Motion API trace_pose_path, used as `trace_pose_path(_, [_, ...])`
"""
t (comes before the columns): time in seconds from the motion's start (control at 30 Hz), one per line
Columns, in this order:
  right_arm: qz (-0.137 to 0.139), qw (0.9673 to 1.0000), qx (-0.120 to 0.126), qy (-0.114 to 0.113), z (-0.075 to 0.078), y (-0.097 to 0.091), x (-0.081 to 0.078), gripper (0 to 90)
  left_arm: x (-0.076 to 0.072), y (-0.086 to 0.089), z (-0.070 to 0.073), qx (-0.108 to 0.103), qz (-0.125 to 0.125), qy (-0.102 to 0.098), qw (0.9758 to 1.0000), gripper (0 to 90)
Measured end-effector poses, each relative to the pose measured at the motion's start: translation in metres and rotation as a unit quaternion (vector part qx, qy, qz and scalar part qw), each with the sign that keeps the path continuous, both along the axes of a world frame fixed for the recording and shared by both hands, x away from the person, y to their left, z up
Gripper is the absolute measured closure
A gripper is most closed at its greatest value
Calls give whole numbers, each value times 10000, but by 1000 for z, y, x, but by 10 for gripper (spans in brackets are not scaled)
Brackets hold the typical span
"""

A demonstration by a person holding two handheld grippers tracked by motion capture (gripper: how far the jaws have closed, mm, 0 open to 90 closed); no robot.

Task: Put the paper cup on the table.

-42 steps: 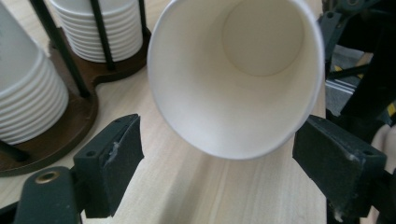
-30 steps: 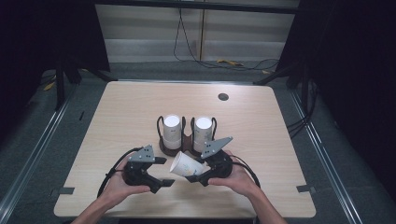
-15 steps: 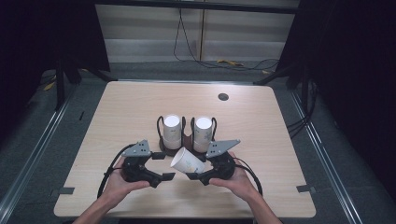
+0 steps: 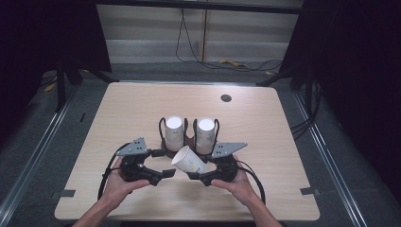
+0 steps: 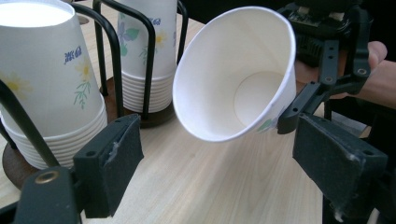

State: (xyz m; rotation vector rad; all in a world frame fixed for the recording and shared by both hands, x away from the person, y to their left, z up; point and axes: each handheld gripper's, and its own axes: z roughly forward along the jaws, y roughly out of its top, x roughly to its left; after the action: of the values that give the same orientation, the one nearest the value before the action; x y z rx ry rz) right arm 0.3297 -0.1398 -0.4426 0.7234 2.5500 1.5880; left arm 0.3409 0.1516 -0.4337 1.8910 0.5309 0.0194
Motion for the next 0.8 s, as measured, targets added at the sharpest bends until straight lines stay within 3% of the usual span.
trace_pose_path(0.3, [-12, 9999, 81, -91, 0, 1, -1, 373, 1, -1, 0, -164, 154, 36, 9997, 157])
trace_pose_path(0.33, [-12, 9999, 65, -97, 1, 0, -1, 372, 1, -3, 0, -212, 158, 108, 9996, 157])
trace_pose_path(0.5, [49, 9999, 78, -109, 4, 0, -1, 373, 4, -7, 4, -347, 78, 147, 9993, 156])
trace_pose_path(0.6, [83, 9999, 88, -119, 3, 1, 0, 373, 5, -11, 8, -292, 54, 68, 9995, 156])
trace_pose_path(0.8, [209, 9997, 67, -129, 1, 6, -3, 373, 6, -14, 10, -363, -36, 116, 9993, 153])
